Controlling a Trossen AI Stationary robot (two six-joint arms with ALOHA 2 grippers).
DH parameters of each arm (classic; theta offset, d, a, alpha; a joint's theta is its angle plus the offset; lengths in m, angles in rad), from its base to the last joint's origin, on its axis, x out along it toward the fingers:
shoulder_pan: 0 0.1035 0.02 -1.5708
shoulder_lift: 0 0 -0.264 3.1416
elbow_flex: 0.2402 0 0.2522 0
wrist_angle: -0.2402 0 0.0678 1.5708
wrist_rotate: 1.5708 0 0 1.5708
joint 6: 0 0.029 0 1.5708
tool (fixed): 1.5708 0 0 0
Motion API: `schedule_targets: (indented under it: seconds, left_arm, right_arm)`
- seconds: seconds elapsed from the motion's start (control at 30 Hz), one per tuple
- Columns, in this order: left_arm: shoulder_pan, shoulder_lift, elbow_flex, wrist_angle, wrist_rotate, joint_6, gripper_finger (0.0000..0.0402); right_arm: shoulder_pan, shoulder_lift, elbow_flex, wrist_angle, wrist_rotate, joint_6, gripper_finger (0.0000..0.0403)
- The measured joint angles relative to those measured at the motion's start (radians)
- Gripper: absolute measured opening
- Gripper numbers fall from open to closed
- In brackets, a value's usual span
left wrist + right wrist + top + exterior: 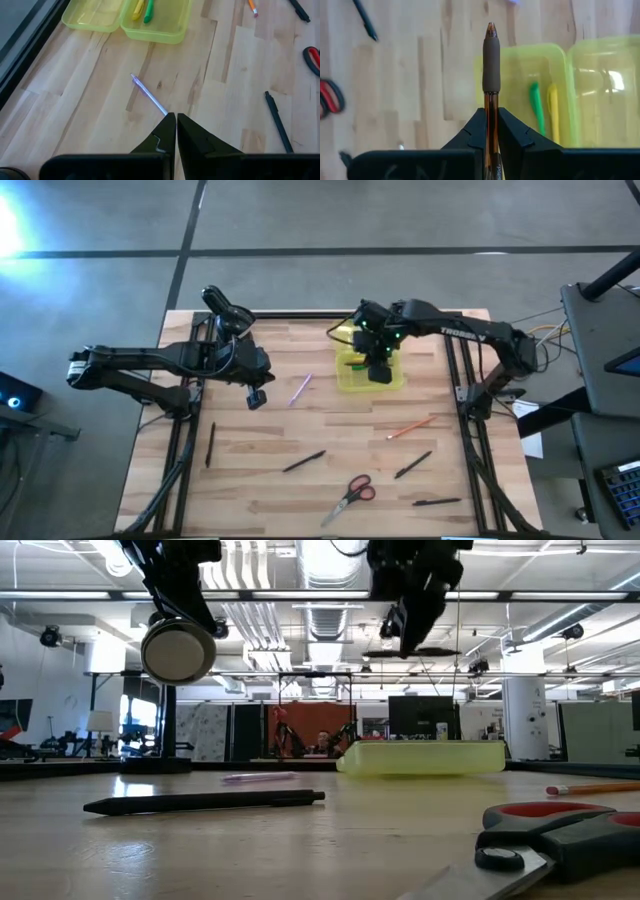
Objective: Pick & place school supplies into a supply box
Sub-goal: Put the brown pen into the supply box
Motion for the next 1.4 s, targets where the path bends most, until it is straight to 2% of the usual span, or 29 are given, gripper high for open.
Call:
schedule_targets:
  seconds: [0.27, 0.6, 0.83, 1.2, 1.4]
  left_arm:
    - [0.000, 0.000, 0.000, 0.000, 0.000, 0.000, 0.0000]
    - [0.000, 0.000, 0.000, 0.000, -0.006, 0.005, 0.0000]
    - [0.000, 0.000, 0.000, 0.000, -0.005, 0.007, 0.0000]
    - [0.000, 0.000, 0.000, 0.000, -0.006, 0.008, 0.0000]
    - [0.000, 0.000, 0.000, 0.000, -0.006, 0.004, 0.0000]
  right_arm:
    - [-0.078, 0.052, -0.078, 0.032, 0.003, -0.092, 0.0018]
    - [-0.113, 0.078, -0.295, 0.283, 0.012, -0.142, 0.0018]
    - [-0.130, 0.078, -0.419, 0.383, 0.081, -0.241, 0.0019]
    - [-0.144, 0.078, -0.479, 0.504, 0.082, -0.229, 0.0022]
    - [-0.144, 0.077, -0.494, 0.512, 0.095, -0.241, 0.0026]
